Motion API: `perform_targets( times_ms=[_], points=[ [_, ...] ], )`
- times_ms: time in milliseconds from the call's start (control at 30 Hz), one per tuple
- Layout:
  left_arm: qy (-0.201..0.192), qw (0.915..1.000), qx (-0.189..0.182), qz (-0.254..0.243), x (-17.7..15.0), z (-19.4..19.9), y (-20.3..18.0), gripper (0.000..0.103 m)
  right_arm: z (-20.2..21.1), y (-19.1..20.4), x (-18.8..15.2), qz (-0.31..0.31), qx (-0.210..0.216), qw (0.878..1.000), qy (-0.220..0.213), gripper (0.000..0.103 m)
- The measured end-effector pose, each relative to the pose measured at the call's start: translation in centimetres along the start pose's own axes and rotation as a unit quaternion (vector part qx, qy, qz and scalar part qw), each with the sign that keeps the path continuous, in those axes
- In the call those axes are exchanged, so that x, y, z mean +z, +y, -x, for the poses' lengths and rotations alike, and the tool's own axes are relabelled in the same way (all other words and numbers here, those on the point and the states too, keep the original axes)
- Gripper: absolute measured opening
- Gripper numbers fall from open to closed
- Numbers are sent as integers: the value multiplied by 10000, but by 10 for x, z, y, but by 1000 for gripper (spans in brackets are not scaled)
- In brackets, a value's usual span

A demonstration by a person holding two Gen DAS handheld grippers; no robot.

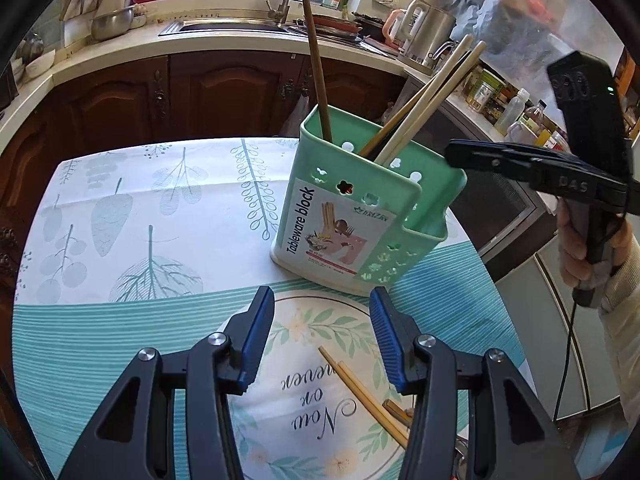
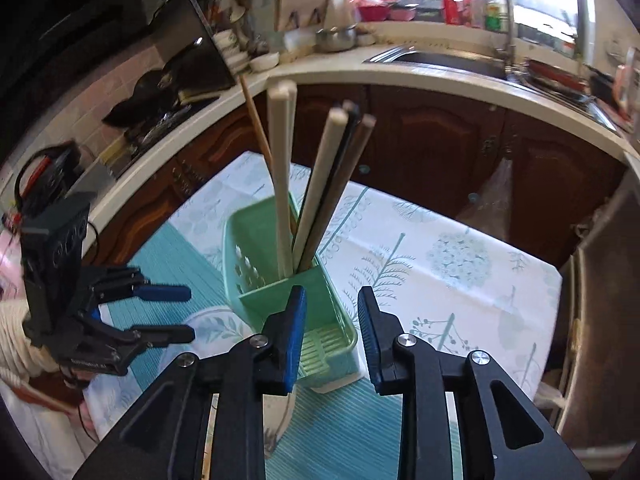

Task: Organize utensils
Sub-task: 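Move both open tools back to the remaining chopsticks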

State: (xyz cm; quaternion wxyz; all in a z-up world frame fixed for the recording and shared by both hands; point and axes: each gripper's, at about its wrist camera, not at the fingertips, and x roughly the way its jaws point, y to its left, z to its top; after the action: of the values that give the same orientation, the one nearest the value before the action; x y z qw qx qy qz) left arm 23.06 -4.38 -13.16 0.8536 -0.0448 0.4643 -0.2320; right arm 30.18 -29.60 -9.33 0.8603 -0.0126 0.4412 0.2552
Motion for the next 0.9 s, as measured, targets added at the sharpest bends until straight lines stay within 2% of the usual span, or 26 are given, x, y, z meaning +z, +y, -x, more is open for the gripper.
perform_targets(
  times_ms=[133,267,333,433,633,767,900],
  points=[
    [122,9998,157,-14,-8,17,-8,48,38,25,-18,-446,-20,9986,-297,27],
    [258,9991,323,-111,-20,33,-21,48,69,64,-43,-645,-128,9974,-295,28],
    [346,9984,416,-134,-28,42,-29,49,80,91,-59,-701,-110,9969,-343,37],
    [475,9976,492,-135,-42,53,-40,49,96,127,-87,-856,-222,9953,-400,39],
    [641,9971,416,-67,-70,63,-59,50,98,180,-149,-1174,-679,9906,-164,39],
    [810,9959,383,153,-86,49,-58,49,88,191,-186,-1194,-887,9889,-9,39],
    [1130,9919,269,510,-95,21,-52,48,76,194,-218,-1430,-677,9873,117,32]
  ],
)
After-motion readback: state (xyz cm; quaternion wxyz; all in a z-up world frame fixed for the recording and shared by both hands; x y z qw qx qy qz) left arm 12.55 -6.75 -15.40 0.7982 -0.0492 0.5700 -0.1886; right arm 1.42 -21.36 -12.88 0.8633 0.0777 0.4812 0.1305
